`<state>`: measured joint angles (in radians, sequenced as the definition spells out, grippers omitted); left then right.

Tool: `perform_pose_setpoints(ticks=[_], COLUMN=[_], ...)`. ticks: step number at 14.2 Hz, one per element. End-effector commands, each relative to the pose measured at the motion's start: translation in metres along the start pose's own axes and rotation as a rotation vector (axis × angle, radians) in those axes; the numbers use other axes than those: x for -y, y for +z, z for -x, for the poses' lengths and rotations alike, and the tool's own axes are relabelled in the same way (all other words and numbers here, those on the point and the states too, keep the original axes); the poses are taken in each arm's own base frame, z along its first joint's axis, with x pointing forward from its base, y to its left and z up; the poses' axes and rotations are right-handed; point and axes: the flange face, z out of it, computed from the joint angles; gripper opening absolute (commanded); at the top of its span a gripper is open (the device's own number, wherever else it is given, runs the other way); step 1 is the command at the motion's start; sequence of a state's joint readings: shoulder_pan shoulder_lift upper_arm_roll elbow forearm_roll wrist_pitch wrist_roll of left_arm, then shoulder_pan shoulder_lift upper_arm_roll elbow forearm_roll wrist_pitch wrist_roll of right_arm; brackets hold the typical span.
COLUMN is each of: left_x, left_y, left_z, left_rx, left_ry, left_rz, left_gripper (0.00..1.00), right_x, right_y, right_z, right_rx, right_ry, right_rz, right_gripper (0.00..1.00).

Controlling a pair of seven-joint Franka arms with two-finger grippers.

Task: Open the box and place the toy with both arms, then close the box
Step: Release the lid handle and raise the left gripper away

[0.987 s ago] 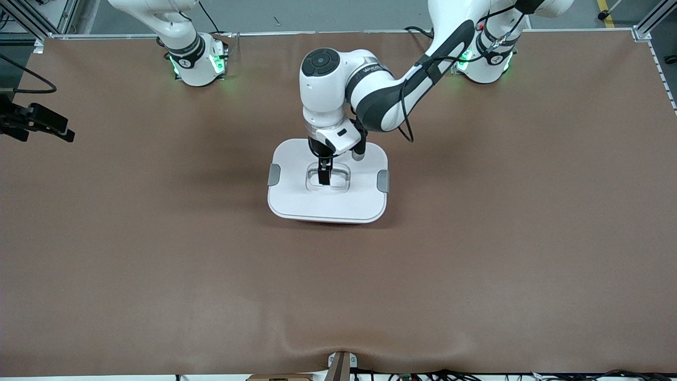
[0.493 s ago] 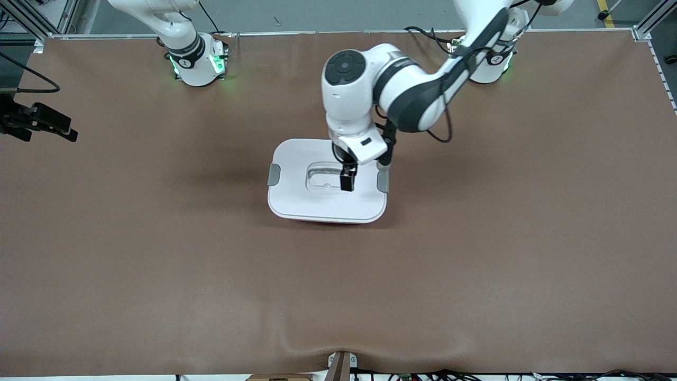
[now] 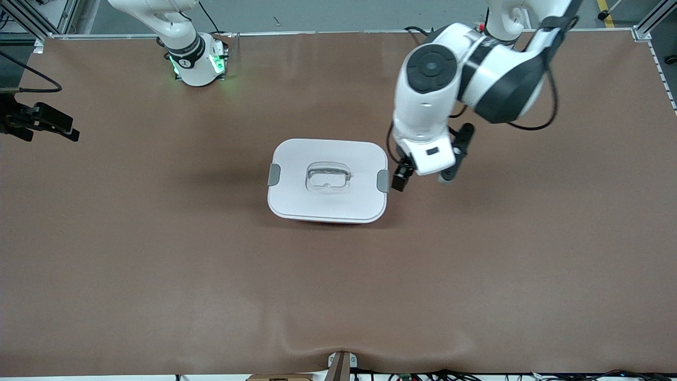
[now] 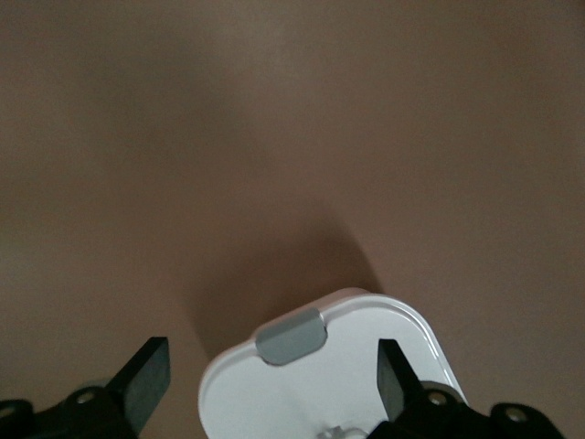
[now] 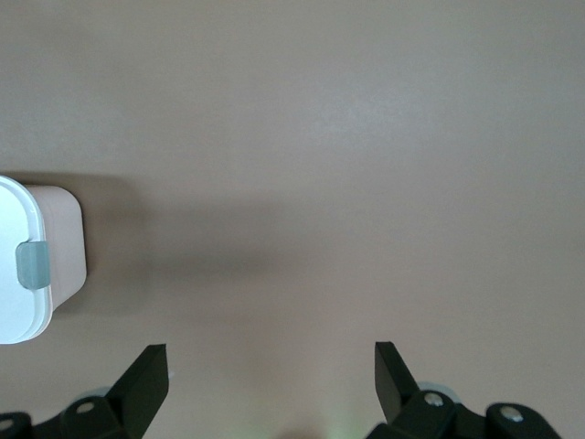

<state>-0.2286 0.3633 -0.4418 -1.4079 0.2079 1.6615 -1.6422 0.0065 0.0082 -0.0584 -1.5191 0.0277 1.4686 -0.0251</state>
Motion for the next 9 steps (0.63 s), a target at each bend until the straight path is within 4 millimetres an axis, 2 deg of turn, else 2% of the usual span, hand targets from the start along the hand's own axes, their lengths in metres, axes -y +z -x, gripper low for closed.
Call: perform_pose_setpoints(ticks=[1,6,9], left_x=[0.026,0.068,0.096], left_y=[-0.019,-0.037,-0.059], left_z=[-0.045,-0.131,-0.165], left_rx=[0.014,0.059,0.088], left_ry=[0.230,0.515,0.678], left_rz=[-0.045,-0.089,-0.071], left_gripper=[1.00,1.00,1.00], right_x=[0.003,0.002,0.002], right_y=[-0.004,-0.003,-0.003], right_z=[0.007,0.008,0.008], right_rx=[-0.002,0.006,0.006], right_ry=[0.013,0.015,0.015], right_rz=[0.002,0.002,0.004], right_gripper=[1.00,1.00,1.00])
